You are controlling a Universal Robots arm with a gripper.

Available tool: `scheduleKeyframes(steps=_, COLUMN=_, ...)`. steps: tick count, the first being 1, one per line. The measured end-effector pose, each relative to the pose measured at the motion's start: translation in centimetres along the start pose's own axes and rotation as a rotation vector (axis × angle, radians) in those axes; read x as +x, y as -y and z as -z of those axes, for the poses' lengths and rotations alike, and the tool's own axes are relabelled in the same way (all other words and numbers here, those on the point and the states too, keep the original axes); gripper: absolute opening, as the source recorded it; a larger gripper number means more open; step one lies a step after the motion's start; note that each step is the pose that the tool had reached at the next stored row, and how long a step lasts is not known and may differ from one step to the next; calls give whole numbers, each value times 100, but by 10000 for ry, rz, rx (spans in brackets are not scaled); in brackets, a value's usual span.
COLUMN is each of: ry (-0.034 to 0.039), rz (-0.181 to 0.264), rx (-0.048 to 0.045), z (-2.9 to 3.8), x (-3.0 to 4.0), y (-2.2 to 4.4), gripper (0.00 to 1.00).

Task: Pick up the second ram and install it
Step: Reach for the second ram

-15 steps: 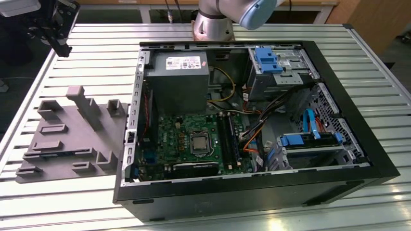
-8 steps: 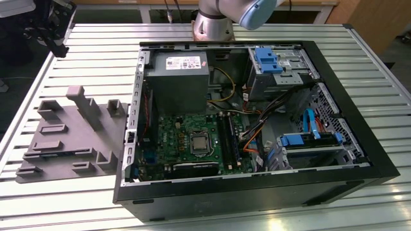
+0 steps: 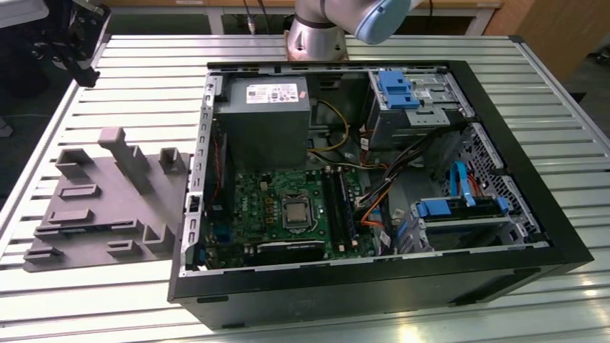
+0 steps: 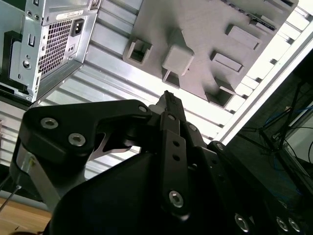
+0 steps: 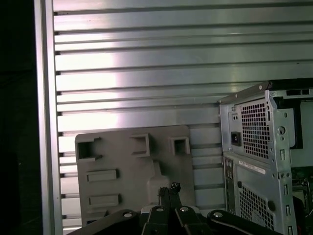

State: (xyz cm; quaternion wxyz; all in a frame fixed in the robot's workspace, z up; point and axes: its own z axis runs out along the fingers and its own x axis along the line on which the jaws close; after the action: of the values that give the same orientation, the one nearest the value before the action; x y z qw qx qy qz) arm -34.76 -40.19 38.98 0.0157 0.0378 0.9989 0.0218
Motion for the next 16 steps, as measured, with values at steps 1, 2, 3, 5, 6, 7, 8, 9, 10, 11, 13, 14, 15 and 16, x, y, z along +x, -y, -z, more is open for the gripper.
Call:
scheduleKeyframes(steps=1, ry=0, rz=0, rx=-1, z=-1, x=3, y=3, gripper=11)
scheduleKeyframes(steps=2, ry=0, rz=0, rx=0, z=-1, x=7, y=6, gripper=11)
scheduleKeyframes(steps=3, ry=0, rz=0, rx=0, z=-1, x=11, y=8, gripper=11)
scheduleKeyframes(steps=5, ry=0, rz=1, rx=0, z=-2, x=19, y=12, gripper=11)
scheduleKeyframes(steps=6, ry=0, rz=0, rx=0, z=-2, x=23, y=14, gripper=11)
scheduleKeyframes(steps=7, ry=0, rz=0, rx=0, z=-2, x=28, y=16, gripper=11)
scheduleKeyframes(steps=8, ry=0, rz=0, rx=0, z=-3, x=32, y=17, gripper=11)
scheduleKeyframes(steps=9, ry=0, rz=0, rx=0, z=-3, x=36, y=19, gripper=11)
scheduleKeyframes(steps=10, ry=0, rz=0, rx=0, z=-3, x=40, y=21, gripper=11)
scheduleKeyframes(steps=11, ry=-1, rz=0, rx=0, z=-3, x=44, y=23, gripper=11)
scheduleKeyframes(steps=13, ry=-1, rz=0, rx=0, z=-3, x=52, y=26, gripper=11)
scheduleKeyframes(steps=14, ry=0, rz=0, rx=0, z=-3, x=54, y=27, gripper=11)
scheduleKeyframes(steps=15, ry=1, rz=0, rx=-1, z=-4, x=57, y=28, gripper=11)
scheduleKeyframes(steps=16, ry=0, rz=0, rx=0, z=-4, x=60, y=29, gripper=11)
